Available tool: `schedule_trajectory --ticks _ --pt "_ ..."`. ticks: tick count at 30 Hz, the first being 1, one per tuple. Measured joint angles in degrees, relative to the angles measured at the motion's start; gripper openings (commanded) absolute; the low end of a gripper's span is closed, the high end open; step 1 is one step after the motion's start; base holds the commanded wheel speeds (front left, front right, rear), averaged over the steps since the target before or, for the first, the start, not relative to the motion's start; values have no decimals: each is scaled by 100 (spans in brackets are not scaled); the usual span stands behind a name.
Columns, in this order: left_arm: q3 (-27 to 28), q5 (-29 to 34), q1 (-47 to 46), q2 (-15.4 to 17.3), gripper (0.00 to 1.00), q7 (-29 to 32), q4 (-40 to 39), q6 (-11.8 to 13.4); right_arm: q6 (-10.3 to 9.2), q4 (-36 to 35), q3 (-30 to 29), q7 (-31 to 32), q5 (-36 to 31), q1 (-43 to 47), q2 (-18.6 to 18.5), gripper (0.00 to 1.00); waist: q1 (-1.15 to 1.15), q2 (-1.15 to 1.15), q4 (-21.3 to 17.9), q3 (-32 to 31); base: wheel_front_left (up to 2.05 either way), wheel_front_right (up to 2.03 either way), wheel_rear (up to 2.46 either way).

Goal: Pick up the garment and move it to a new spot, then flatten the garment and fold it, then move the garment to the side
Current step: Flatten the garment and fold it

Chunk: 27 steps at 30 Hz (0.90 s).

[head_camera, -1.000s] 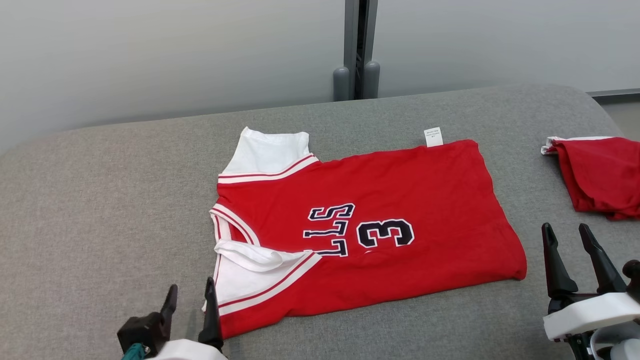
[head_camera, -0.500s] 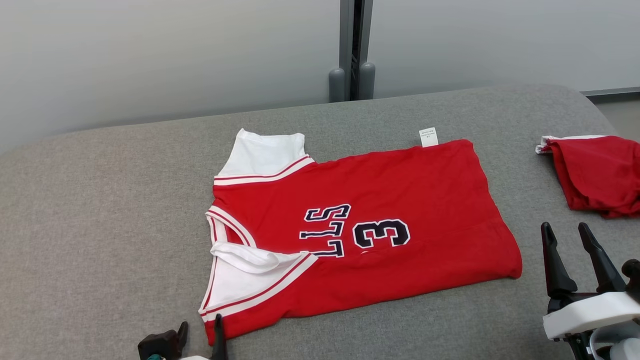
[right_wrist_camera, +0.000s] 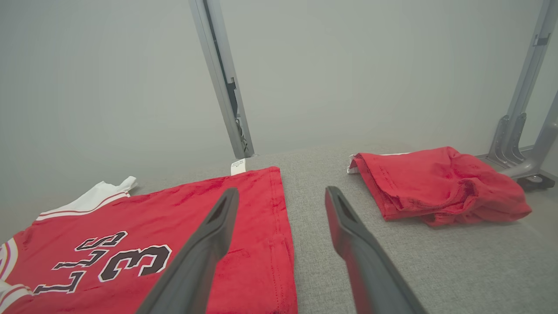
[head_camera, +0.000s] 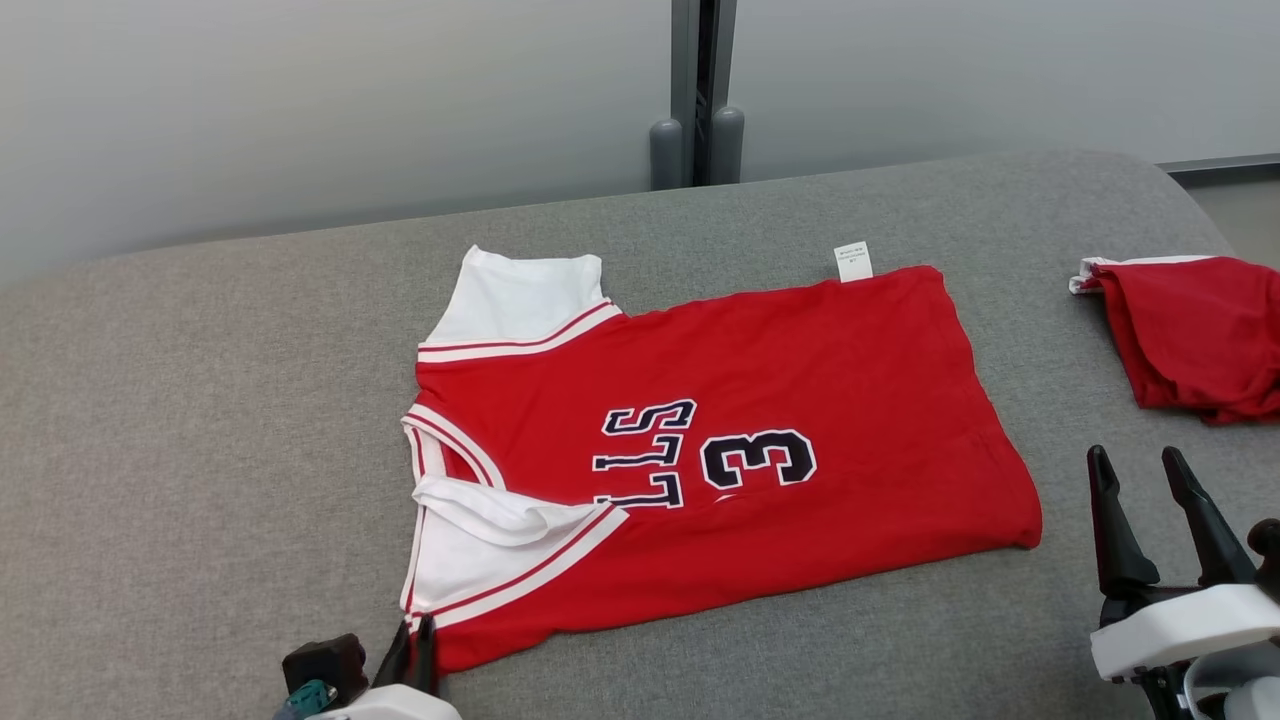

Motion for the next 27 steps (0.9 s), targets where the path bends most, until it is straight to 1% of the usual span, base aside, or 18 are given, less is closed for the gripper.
schedule_trajectory --ticks 3,9,15,20,27 --pt "-32 -25 -55 -32 0 1 41 -52 -1 177 -8 0 15 0 0 100 0 0 17 9 0 0 0" --pt "71 212 -42 20 0 33 -282 -18 -1 909 92 0 282 -101 51 100 0 0 90 -9 0 0 0" --pt "162 432 54 47 0 33 -567 7 0 1680 289 51 769 -415 90 100 0 0 191 10 0 0 0" --pt "177 572 52 77 0 33 -648 14 -1 2267 465 103 1214 -681 162 100 0 0 282 81 0 0 0" --pt "179 648 42 73 0 33 -660 13 -1 2809 776 102 1786 -946 232 100 0 0 391 157 0 0 0"
